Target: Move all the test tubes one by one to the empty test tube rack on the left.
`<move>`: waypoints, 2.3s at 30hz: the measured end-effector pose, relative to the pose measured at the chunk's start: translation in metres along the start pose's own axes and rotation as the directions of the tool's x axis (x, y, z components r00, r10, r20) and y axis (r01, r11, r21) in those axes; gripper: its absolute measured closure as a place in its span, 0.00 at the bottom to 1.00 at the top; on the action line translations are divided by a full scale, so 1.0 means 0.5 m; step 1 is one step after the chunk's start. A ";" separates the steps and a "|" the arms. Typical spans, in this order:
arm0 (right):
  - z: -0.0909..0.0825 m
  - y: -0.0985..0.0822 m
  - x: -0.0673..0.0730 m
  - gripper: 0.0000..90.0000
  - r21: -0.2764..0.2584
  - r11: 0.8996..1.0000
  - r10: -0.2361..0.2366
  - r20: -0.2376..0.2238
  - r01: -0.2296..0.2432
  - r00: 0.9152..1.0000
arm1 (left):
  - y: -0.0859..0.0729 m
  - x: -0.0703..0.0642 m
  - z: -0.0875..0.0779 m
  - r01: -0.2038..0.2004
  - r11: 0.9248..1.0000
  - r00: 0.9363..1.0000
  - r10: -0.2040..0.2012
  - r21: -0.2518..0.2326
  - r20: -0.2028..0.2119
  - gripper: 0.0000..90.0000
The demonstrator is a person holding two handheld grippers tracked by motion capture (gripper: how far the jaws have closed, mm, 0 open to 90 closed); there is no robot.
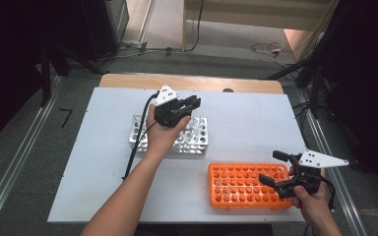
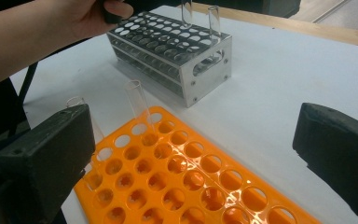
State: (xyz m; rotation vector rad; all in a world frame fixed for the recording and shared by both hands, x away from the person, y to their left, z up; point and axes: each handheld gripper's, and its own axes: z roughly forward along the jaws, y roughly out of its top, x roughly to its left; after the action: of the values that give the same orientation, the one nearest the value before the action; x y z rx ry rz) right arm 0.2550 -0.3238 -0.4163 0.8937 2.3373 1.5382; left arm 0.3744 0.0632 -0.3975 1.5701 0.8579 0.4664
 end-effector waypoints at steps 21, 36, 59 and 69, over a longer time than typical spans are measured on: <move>-0.005 -0.002 -0.006 0.00 -0.006 1.000 -0.001 0.004 0.001 1.000 | -0.015 0.025 0.048 0.021 0.999 0.998 -0.018 0.046 -0.060 0.85; -0.002 -0.003 -0.006 0.00 0.001 1.000 -0.008 0.007 0.008 1.000 | -0.028 0.017 0.060 0.017 0.993 0.998 -0.009 0.113 -0.065 0.84; 0.004 -0.005 -0.004 0.00 0.015 1.000 -0.016 0.011 0.015 1.000 | -0.046 0.009 0.041 0.020 0.983 0.997 -0.006 0.182 -0.075 0.83; 0.005 -0.007 -0.006 0.00 0.019 1.000 -0.016 0.013 0.016 1.000 | -0.055 0.006 0.044 0.018 0.977 0.997 -0.003 0.213 -0.072 0.82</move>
State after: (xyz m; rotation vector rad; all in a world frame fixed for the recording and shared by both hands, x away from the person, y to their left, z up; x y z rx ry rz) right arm 0.2572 -0.3244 -0.4210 0.8845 2.3481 1.5021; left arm 0.3848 0.0508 -0.4286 1.7533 0.9970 0.4359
